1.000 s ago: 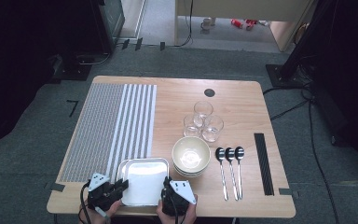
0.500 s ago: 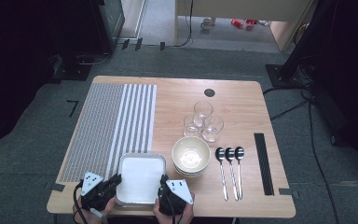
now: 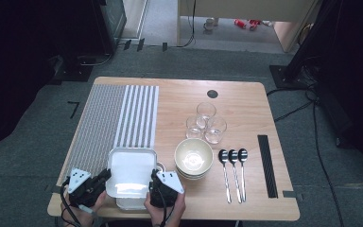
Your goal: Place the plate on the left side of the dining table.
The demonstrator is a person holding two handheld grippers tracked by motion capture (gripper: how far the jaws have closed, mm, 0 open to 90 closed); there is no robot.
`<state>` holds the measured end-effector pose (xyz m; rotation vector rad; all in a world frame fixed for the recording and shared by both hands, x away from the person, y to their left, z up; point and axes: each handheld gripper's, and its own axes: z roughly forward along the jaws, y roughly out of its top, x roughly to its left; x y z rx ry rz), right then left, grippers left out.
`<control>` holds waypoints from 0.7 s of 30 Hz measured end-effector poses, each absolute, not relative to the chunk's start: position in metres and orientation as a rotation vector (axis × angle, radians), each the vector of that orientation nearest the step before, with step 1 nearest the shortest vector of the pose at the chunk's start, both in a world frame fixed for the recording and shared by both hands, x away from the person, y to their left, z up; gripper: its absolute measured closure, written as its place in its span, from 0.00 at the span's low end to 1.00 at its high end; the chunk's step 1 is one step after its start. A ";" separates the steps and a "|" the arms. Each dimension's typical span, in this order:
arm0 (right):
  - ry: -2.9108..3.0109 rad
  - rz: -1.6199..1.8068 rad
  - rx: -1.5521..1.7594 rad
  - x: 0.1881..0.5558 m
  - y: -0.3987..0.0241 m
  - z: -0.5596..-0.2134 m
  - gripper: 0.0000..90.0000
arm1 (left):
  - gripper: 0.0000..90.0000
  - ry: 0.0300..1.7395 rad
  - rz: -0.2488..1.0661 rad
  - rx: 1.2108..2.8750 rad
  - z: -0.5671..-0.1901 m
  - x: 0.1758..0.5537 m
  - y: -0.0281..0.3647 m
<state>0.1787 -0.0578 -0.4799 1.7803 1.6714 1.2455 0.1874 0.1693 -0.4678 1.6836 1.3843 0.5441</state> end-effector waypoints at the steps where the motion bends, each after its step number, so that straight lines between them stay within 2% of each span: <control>1: 1.676 1.246 1.777 0.181 -0.056 -0.479 0.97 | 0.97 1.387 0.547 1.682 -0.467 0.189 0.171; 21: 1.724 1.299 1.746 0.227 -0.033 -0.455 0.97 | 0.98 1.405 0.599 1.635 -0.444 0.226 0.195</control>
